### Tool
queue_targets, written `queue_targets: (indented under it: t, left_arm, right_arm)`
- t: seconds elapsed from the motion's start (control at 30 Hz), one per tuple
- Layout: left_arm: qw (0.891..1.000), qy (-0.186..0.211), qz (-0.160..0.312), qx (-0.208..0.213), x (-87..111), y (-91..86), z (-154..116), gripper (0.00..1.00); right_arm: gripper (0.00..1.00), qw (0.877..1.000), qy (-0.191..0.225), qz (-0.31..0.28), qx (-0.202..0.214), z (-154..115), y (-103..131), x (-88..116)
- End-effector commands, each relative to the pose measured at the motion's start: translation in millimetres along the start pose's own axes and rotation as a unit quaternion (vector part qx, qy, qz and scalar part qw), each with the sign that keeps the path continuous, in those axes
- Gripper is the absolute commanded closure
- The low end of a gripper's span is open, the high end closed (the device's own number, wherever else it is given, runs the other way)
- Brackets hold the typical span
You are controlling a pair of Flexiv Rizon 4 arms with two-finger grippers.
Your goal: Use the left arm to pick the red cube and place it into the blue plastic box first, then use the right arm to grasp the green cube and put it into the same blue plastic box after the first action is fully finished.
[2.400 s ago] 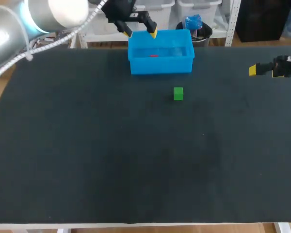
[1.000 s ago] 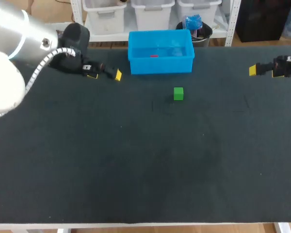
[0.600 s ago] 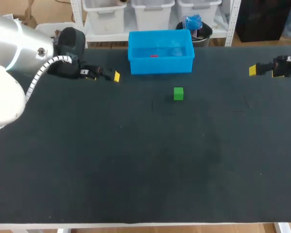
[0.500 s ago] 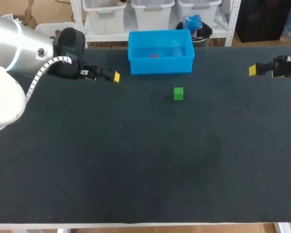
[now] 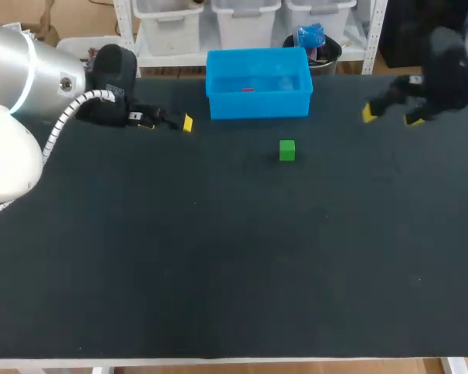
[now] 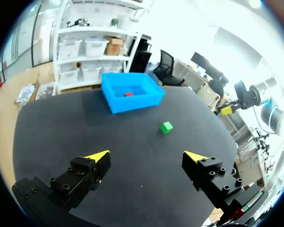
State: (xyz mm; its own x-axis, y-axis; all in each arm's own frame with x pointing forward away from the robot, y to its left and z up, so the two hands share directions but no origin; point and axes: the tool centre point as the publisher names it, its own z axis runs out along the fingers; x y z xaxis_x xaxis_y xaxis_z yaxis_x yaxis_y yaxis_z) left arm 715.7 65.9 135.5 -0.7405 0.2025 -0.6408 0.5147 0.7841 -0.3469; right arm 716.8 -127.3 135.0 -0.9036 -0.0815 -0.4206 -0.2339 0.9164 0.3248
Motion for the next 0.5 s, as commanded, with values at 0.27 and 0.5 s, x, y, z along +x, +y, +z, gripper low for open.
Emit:
queue_targets:
  t: [0.27,0.5]
  left_arm:
    - [1.0,-0.002,0.001,0.004,0.9,1.8,-1,0.0]
    - [1.0,-0.002,0.001,0.004,0.9,1.8,-1,0.0]
  right_arm:
    - [0.0,0.992,0.065,-0.001,0.11,32,28,-14]
    - [0.0,0.992,0.065,-0.001,0.11,32,28,-14]
